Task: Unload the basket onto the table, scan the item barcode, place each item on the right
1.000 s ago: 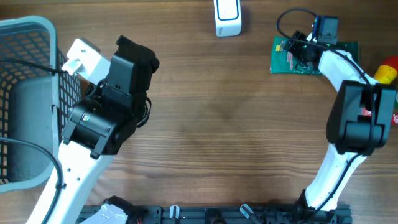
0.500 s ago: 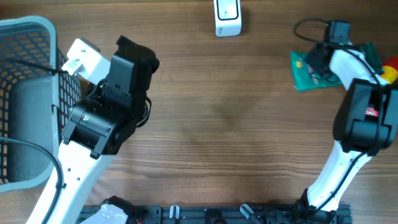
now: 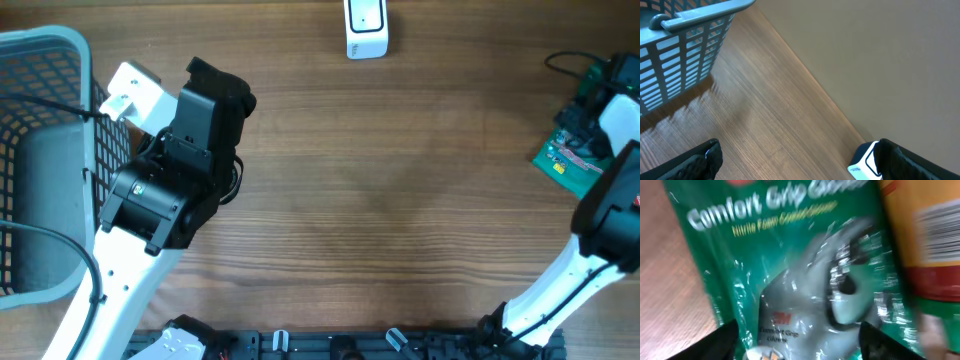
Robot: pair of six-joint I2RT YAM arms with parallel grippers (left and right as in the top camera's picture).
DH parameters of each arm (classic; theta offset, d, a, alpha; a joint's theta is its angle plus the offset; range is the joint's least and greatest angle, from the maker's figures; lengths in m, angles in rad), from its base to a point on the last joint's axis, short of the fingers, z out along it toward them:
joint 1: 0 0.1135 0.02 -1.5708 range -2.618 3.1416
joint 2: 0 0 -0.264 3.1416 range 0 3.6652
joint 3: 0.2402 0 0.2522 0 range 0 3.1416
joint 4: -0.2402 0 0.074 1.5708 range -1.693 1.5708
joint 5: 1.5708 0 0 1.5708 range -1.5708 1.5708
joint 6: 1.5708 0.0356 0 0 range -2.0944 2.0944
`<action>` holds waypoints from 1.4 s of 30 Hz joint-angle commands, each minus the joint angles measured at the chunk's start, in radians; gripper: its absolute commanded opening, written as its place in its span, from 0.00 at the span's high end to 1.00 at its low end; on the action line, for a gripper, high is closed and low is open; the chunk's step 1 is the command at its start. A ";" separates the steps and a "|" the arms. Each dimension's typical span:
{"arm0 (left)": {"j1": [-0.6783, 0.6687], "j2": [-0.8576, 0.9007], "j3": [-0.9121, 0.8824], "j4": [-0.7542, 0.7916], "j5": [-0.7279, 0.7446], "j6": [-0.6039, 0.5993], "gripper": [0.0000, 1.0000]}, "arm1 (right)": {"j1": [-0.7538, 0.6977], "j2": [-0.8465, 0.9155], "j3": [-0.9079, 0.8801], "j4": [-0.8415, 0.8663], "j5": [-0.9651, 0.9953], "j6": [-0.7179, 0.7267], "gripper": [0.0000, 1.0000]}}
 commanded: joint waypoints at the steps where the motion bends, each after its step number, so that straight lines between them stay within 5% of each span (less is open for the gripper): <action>1: -0.004 -0.006 0.003 0.002 -0.023 0.016 0.00 | 0.006 -0.218 0.002 0.011 -0.093 -0.032 0.00; 11: -0.004 -0.006 0.003 0.002 -0.023 0.016 0.00 | 0.075 -0.657 0.002 -0.187 -0.580 -0.036 0.00; 17: -0.004 -0.006 0.003 0.002 -0.023 0.016 0.00 | 0.122 -0.861 0.002 -0.403 -0.681 -0.071 0.01; 25: -0.004 -0.006 0.003 0.002 -0.023 0.016 0.00 | 0.134 -1.102 0.001 -0.621 -0.669 0.071 0.00; 33: -0.004 -0.006 0.003 0.002 -0.023 0.016 0.00 | 0.134 -1.157 0.001 -0.754 -0.607 0.037 0.01; 42: -0.004 -0.006 0.003 0.002 -0.023 0.016 0.00 | 0.142 -1.268 -0.174 -0.531 -0.539 -0.086 0.00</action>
